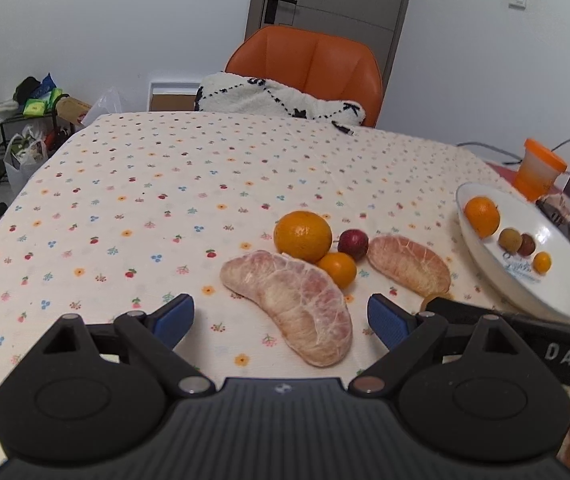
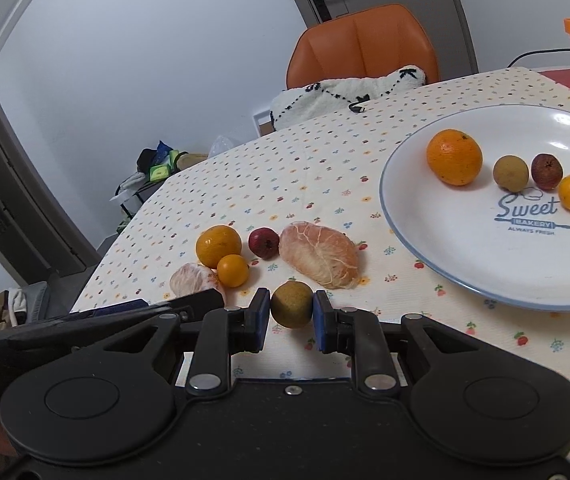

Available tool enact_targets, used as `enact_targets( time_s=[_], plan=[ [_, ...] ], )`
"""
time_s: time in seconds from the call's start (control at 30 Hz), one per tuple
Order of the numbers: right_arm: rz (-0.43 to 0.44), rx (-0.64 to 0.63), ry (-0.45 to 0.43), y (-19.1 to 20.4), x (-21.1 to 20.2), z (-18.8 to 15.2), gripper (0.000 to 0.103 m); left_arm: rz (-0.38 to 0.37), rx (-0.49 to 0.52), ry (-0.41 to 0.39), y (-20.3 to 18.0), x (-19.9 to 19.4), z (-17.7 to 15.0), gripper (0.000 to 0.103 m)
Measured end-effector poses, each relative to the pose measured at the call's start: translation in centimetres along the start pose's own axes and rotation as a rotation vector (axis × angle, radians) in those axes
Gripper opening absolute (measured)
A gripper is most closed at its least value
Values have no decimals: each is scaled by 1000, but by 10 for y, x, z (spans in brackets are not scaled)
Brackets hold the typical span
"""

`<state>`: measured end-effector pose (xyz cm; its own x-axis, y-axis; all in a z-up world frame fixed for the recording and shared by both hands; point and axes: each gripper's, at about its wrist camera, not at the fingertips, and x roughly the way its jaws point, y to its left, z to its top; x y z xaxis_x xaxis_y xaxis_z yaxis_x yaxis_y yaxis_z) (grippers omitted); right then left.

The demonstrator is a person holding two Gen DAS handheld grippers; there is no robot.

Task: Organize fruits
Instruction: 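Close the right tool on the small brown round fruit, then grasp the peeled pink pomelo segment with the left tool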

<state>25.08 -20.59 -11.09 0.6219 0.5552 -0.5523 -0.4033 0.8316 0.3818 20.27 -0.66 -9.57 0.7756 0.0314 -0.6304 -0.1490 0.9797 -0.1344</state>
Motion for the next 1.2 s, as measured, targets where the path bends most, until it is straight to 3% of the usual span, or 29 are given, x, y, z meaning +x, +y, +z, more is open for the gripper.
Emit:
enact_targets(
  time_s=[0.13, 0.73, 1.2],
  plan=[
    [-2, 3, 3, 0, 2, -1, 22, 46, 41, 6, -2, 1, -3, 92],
    [-11, -36, -3, 14, 14, -4, 28, 125, -15, 16, 34, -23, -9, 92],
    [0, -43, -4, 13, 12, -7, 26, 83, -41, -16, 29, -11, -5, 88]
  ],
)
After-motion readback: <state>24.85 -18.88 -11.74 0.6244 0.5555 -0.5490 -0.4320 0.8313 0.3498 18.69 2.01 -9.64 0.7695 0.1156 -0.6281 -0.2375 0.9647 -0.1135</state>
